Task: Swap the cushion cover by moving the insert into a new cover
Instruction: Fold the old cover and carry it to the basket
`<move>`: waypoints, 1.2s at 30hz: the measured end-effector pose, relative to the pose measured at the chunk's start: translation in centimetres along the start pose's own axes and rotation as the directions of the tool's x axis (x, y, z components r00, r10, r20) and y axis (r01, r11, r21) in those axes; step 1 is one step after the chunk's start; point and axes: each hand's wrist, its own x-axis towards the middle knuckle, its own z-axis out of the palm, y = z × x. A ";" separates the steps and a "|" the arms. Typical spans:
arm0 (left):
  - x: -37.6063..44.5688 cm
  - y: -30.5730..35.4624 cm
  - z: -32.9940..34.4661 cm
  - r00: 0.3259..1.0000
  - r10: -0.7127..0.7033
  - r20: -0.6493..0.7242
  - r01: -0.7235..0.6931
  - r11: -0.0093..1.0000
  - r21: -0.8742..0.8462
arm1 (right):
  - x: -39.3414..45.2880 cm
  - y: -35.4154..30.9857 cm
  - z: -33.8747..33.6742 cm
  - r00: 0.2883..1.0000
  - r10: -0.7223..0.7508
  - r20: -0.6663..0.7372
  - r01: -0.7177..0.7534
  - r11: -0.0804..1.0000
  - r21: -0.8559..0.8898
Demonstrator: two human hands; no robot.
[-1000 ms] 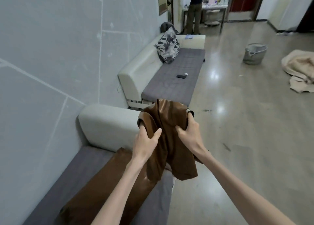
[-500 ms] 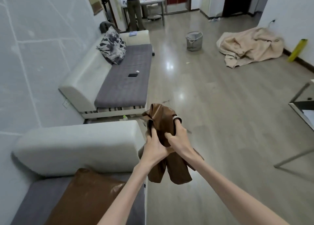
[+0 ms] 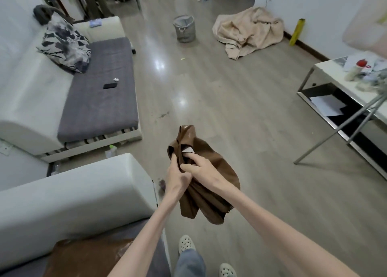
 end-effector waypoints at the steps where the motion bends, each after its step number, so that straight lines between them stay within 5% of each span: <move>1: 1.0 -0.4 -0.9 1.000 -0.007 0.005 0.008 0.998 -0.066 | 0.8 -0.2 0.2 1.000 0.013 0.024 -0.014 1.000 0.023; 5: 5.4 -2.2 -4.7 0.998 -0.050 0.034 0.055 0.984 -0.170 | 3.8 0.0 0.3 0.997 0.014 0.077 -0.017 0.999 0.035; 10: 10.0 -3.1 -6.6 0.996 -0.058 0.074 0.074 0.967 -0.243 | 7.4 2.9 -1.5 0.966 0.125 -0.225 -0.132 0.991 -0.017; 16: 15.2 -1.7 -5.4 0.997 -0.026 0.067 0.045 0.955 -0.292 | 8.6 5.4 -4.0 0.837 0.381 -0.392 -0.378 0.922 0.088; 23: 23.2 2.2 -2.9 0.998 0.061 0.030 -0.050 0.954 -0.296 | 14.0 5.7 -5.6 0.772 0.615 -0.160 -0.460 0.716 0.525; 31: 33.7 10.5 1.0 0.980 0.166 0.105 -0.138 0.963 -0.234 | 27.2 4.4 -12.0 0.741 0.671 -0.017 -0.414 0.476 0.776; 36: 39.5 14.1 4.1 0.971 0.180 0.159 -0.141 0.964 -0.227 | 34.0 4.4 -16.6 0.870 0.483 0.096 -0.250 0.265 0.931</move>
